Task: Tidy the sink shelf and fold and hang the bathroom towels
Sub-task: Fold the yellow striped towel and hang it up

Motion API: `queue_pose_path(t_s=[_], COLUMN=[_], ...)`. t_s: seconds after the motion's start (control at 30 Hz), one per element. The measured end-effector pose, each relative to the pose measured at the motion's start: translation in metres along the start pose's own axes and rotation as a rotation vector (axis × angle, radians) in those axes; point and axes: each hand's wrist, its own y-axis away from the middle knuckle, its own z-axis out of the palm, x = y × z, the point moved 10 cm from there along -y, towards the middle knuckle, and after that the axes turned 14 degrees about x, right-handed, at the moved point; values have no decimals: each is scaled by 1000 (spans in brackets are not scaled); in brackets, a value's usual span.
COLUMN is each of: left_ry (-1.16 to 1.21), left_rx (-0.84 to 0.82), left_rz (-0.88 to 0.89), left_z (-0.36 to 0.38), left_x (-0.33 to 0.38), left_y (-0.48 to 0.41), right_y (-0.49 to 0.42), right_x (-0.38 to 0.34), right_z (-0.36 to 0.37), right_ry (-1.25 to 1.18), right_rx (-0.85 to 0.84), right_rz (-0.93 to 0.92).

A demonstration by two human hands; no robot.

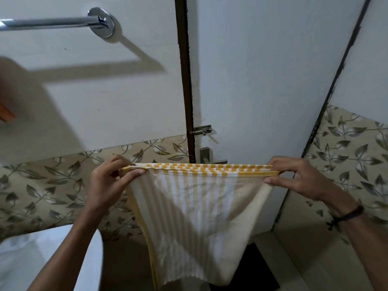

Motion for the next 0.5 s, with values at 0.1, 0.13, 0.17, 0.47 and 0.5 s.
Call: queue_pose_path(t_s=[0.1, 0.13, 0.17, 0.47, 0.5], left_ry=[164, 200, 213, -87, -114], left_rx=[91, 126, 153, 103, 61], left_rz=[-258, -339, -394, -365, -378], left_z=[1, 3, 6, 14, 12], left_x=[-14, -17, -18, -13, -17], left_y=[2, 4, 5, -3, -3], right_y=[0, -1, -2, -17, -16], right_x=[-2, -1, -1, 6, 9], right_z=[-4, -6, -7, 5, 2], right_ry=[-176, -209, -223, -35, -18], right_rx=[142, 221, 299, 412, 416], right_rz=[84, 108, 124, 162, 167])
